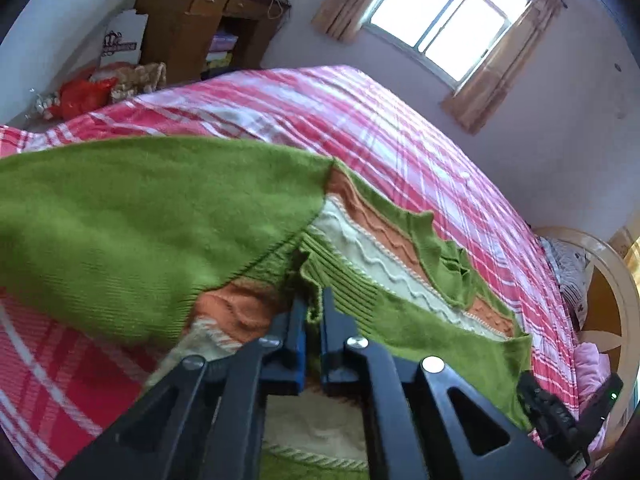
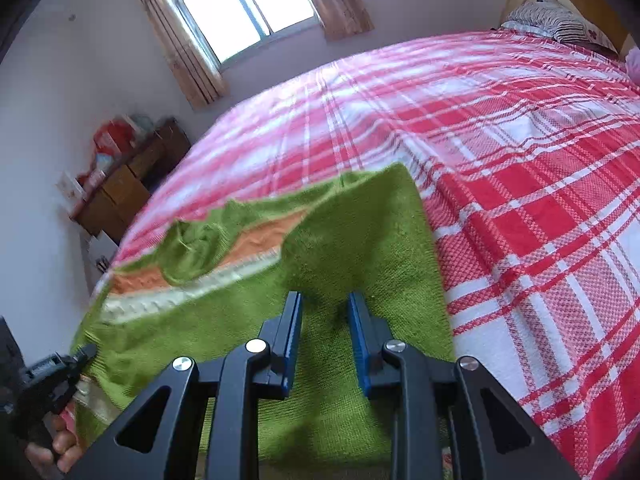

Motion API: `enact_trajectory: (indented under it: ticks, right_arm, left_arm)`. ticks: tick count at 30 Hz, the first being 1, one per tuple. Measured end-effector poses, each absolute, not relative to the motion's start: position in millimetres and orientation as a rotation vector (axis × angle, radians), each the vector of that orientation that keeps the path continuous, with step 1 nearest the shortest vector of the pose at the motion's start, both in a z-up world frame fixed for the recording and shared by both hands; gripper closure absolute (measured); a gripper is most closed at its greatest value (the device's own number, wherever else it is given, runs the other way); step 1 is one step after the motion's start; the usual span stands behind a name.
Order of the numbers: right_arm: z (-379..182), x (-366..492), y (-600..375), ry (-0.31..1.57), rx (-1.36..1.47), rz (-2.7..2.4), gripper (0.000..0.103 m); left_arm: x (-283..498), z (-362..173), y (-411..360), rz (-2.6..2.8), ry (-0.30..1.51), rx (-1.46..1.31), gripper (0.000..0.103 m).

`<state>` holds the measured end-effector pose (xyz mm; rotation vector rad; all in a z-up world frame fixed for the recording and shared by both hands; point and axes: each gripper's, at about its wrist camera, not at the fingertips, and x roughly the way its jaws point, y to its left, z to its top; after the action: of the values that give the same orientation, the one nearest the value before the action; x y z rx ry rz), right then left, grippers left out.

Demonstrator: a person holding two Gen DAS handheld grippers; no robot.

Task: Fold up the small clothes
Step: 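Lay the sleeve flat on the body and open the right gripper, then grasp the cuff of the other green sleeve with the left gripper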

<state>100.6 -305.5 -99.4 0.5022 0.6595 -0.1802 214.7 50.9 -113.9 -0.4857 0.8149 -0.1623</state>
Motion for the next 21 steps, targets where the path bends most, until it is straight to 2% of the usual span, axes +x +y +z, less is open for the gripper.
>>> enact_trajectory:
  ticks: [3,5,9,12,15,18,19,20,21]
  right_arm:
    - [-87,80,-313,0.549,0.535,-0.203,0.078]
    - [-79,77,-318,0.546,0.533,-0.235,0.078]
    - [-76,94,-322,0.594,0.561,-0.201,0.078]
    - [-81,115,-310,0.646,0.480,-0.196,0.078]
    - [-108,134,-305,0.761,0.488,-0.187,0.078]
    - [-108,131,-311,0.734,0.517,-0.184,0.078]
    - [-107,130,-311,0.729,0.513,-0.186,0.078]
    - [-106,130,-309,0.733,0.503,-0.192,0.078]
    - [-104,130,-306,0.737,0.488,-0.197,0.078]
  left_arm:
    - [206,-107,58,-0.158,0.772,-0.473,0.099]
    - [205,-106,61,-0.130,0.753,-0.456,0.099]
    - [213,-118,56,-0.094,0.806,-0.399,0.099]
    - [211,-116,45,-0.069,0.785,-0.293,0.098]
    - [211,-112,49,-0.070,0.798,-0.276,0.092]
    - [205,-101,66,-0.056,0.805,-0.297,0.081]
    - [200,-99,71,-0.046,0.799,-0.292,0.073]
    - [192,-91,82,-0.002,0.790,-0.275,0.052]
    - [185,-85,93,0.043,0.776,-0.263,0.040]
